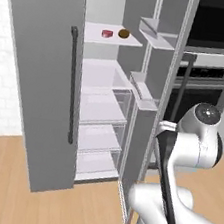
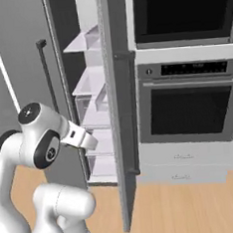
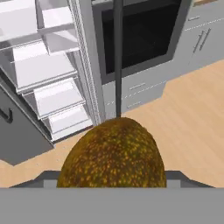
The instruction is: Place one avocado and one steak in each tupperware on the nearby counter, to pack two identical lunches.
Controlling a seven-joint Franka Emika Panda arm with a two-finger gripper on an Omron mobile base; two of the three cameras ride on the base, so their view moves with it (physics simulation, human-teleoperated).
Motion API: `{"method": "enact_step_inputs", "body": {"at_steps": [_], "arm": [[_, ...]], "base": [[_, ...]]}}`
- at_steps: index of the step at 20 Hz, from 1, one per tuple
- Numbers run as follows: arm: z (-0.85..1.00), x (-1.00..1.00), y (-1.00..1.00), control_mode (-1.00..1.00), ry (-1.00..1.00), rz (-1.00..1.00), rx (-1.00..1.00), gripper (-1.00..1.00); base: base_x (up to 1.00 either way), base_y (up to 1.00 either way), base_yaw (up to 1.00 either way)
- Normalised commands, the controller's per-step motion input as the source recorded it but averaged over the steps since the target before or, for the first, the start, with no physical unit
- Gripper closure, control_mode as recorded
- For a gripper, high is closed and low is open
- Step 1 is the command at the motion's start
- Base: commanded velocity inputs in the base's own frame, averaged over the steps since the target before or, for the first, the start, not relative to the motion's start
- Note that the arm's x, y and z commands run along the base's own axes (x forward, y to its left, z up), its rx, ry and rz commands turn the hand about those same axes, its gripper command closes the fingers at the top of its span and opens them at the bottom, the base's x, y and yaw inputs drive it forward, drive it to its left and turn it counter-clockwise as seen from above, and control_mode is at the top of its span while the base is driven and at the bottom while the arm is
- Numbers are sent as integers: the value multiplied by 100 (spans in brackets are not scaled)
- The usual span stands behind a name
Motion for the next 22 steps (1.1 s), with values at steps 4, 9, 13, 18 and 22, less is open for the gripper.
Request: {"method": "enact_step_inputs", "body": {"at_steps": [4,9,13,18,22], "arm": [[0,0,0,100,0,0,0,100],[0,0,0,100,0,0,0,100],[0,0,0,100,0,0,0,100],[0,0,0,100,0,0,0,100],[0,0,0,100,0,0,0,100]], "base": [[-8,-96,-67],[78,-100,-40],[100,-89,-6],[100,-92,6],[100,-100,8]]}}
